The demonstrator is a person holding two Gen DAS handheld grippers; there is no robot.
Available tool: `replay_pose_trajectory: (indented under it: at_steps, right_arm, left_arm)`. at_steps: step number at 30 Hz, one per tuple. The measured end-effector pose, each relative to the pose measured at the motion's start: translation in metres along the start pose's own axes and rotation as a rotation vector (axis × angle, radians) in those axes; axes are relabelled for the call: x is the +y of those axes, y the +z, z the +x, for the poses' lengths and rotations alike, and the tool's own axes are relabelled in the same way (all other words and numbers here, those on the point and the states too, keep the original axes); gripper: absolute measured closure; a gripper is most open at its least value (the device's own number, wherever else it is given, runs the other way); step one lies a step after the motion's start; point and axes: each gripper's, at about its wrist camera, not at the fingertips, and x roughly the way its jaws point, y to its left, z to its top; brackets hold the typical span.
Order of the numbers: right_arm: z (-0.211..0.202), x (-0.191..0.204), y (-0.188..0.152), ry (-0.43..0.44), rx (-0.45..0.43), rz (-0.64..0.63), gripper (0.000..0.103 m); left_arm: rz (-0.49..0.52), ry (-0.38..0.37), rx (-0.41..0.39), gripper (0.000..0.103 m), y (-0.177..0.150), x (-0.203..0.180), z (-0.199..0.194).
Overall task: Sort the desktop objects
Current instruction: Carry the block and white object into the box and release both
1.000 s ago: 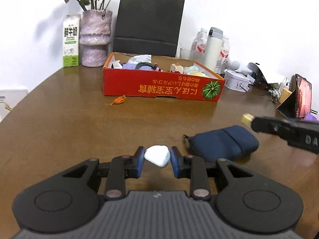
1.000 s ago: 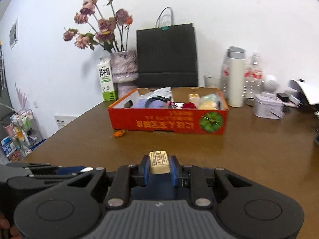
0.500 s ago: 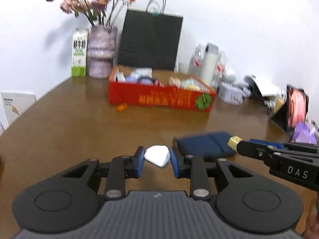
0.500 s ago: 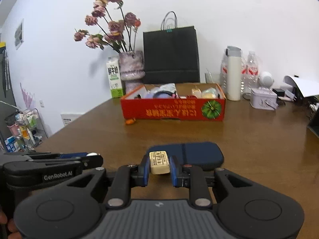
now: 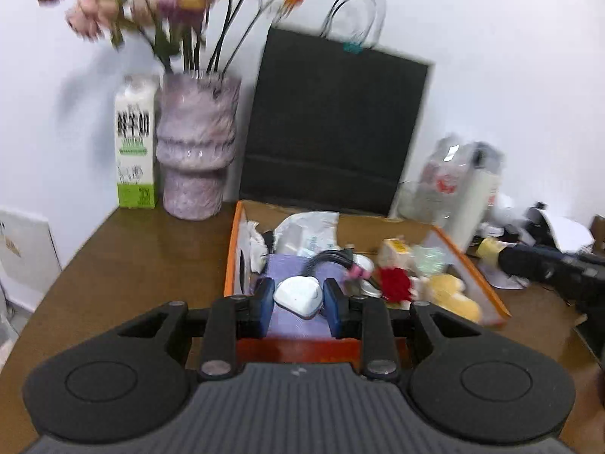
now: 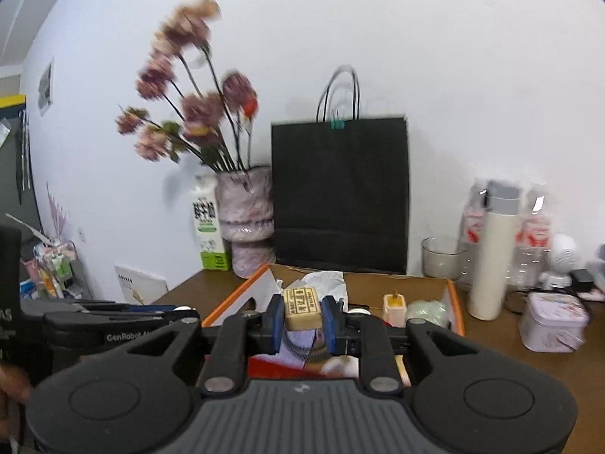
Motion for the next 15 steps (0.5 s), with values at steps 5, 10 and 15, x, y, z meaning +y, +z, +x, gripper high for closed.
replay_pose_trajectory:
  at_steps: [5,10,15]
  right_arm:
    - [0.120,-0.042,0.007,0.038,0.228,0.106,0.083]
    - [0.197,-0.068,-0.017,0.022,0.437,0.176,0.083]
    - [0.228,-0.064,-0.029,-0.041,0.552,0.135,0.075]
  left_arm:
    - [-0.090,0.011,0.158,0.075,0.015,0.015,0.080]
    - [-0.024,-0.007,0.260,0.072,0.014,0.011,0.126]
    - [0.019,-0.035,0.297,0.049,0.027,0.008,0.131]
